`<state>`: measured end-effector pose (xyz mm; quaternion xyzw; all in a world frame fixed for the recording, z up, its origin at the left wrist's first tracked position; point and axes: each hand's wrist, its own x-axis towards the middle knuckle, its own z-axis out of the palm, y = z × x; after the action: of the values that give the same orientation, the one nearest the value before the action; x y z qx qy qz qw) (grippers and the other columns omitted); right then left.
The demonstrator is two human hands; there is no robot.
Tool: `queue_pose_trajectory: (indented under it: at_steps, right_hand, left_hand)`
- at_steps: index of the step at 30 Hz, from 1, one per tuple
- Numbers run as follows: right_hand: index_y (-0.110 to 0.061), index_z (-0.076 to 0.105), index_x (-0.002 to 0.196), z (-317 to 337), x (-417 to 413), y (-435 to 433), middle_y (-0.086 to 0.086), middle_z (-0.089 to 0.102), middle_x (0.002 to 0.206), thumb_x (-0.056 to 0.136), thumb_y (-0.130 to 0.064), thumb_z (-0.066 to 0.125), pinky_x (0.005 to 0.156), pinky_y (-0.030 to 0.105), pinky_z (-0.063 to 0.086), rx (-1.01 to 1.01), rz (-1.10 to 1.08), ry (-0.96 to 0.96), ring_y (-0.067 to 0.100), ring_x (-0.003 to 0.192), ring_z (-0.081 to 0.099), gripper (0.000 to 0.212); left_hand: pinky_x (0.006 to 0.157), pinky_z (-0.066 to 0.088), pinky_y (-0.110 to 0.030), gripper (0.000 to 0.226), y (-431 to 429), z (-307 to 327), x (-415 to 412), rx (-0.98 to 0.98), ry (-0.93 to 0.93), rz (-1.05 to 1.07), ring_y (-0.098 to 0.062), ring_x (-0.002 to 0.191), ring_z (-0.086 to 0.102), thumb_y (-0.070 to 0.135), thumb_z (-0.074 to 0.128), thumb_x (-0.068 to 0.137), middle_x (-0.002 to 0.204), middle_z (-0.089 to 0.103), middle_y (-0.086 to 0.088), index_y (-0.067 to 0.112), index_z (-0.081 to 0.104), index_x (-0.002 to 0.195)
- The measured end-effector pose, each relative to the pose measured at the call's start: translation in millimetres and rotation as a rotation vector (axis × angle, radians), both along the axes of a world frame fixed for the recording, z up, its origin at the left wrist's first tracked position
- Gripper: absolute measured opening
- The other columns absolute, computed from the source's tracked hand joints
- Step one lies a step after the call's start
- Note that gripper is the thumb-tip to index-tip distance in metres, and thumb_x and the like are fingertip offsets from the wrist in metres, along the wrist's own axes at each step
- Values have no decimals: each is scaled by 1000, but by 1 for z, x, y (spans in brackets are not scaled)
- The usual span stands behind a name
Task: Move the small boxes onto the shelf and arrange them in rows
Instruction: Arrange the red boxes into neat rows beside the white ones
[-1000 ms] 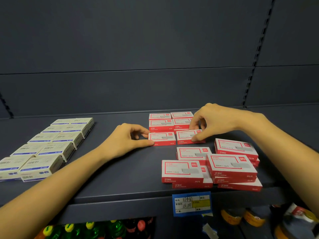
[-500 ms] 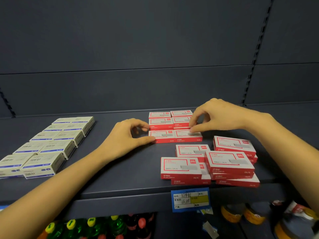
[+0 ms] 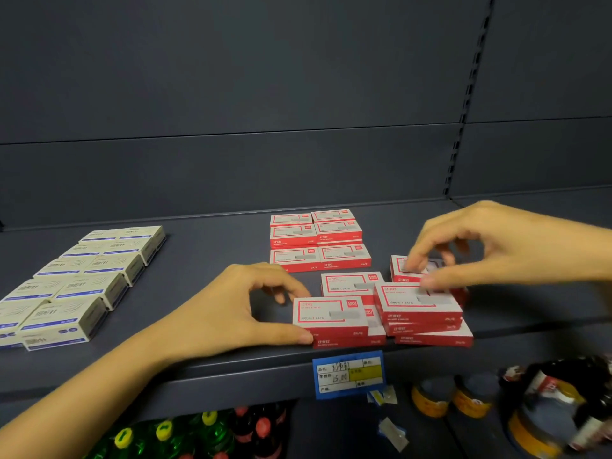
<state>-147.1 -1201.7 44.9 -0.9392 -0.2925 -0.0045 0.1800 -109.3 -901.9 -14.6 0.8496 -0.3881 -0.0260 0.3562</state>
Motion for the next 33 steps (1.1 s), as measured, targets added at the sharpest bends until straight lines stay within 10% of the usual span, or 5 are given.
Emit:
queue_pose_trajectory:
  at_steps: [7, 18, 24, 33]
  right_hand:
    - [-60, 49, 102, -10, -15, -5, -42, 49, 105, 56, -89, 46, 69, 0, 39, -150, -20, -95, -14, 95, 51, 55]
    - [-53, 49, 99, -13, -15, -6, -41, 49, 104, 59, -82, 48, 67, 2, 40, -182, -42, -100, -16, 95, 49, 49]
    - [-42, 58, 100, -1, -7, -7, -23, 61, 102, 67, -65, 63, 71, 26, 51, -70, -27, -51, 6, 93, 59, 41]
    - [-35, 59, 99, 7, 45, 15, -19, 61, 90, 63, -57, 62, 63, 6, 43, -10, -113, 45, -7, 84, 57, 42]
  left_hand:
    - [83, 47, -21, 35, -1, 1, -5, -42, -39, 15, -9, 92, 59, 48, 74, 61, 95, 66, 16, 34, 70, 92]
    - [81, 44, -16, 35, 21, 20, 4, -102, -133, 70, -11, 88, 58, 42, 74, 61, 93, 67, 7, 32, 69, 95]
    - [80, 47, -25, 35, 15, 19, 32, -146, -109, 212, -13, 82, 60, 41, 71, 61, 92, 71, 8, 27, 69, 93]
    - [74, 46, -16, 28, 3, -9, 72, -89, -48, 326, -15, 76, 58, 26, 75, 73, 89, 69, 4, 20, 68, 99]
